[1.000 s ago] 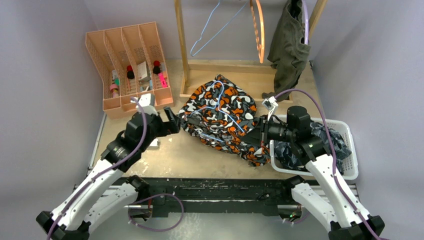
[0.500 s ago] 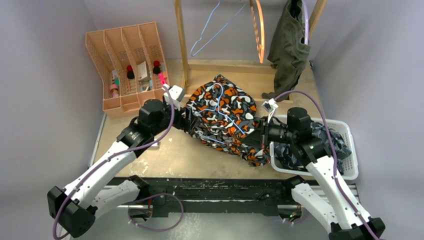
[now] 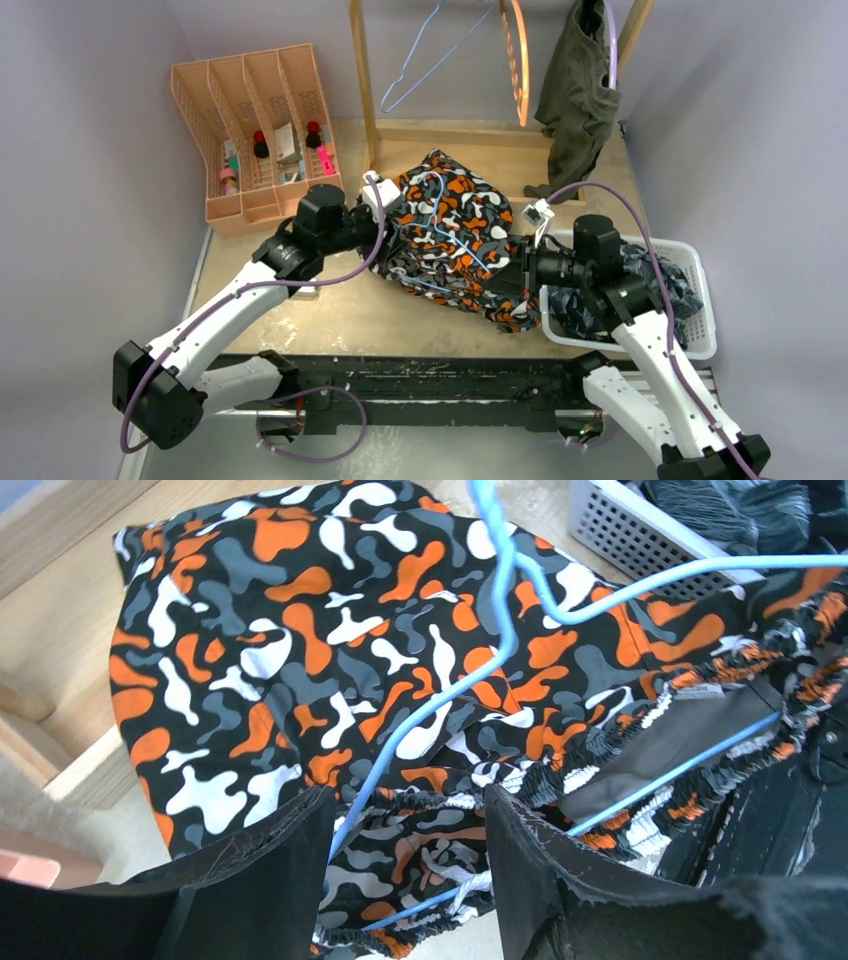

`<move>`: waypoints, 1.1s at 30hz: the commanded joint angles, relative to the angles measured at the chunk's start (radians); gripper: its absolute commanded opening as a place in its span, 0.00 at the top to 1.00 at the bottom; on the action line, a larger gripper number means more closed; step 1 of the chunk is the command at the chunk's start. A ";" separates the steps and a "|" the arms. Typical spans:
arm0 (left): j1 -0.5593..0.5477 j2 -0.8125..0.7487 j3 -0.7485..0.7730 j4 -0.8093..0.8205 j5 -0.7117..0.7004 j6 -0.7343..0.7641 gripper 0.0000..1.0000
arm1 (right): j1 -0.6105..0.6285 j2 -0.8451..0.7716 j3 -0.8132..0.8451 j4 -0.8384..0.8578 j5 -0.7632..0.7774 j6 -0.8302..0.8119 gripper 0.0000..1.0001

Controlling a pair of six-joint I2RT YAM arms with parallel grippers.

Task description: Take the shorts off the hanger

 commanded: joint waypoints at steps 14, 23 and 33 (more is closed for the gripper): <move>0.000 0.099 0.092 -0.052 0.211 0.181 0.64 | 0.006 -0.009 0.106 -0.013 -0.089 -0.066 1.00; -0.003 0.052 0.113 -0.078 0.199 0.194 1.00 | 0.006 0.026 0.125 -0.016 -0.070 -0.082 1.00; -0.006 -0.067 0.116 -0.087 0.164 0.226 1.00 | 0.017 0.148 0.208 0.023 -0.093 -0.098 0.47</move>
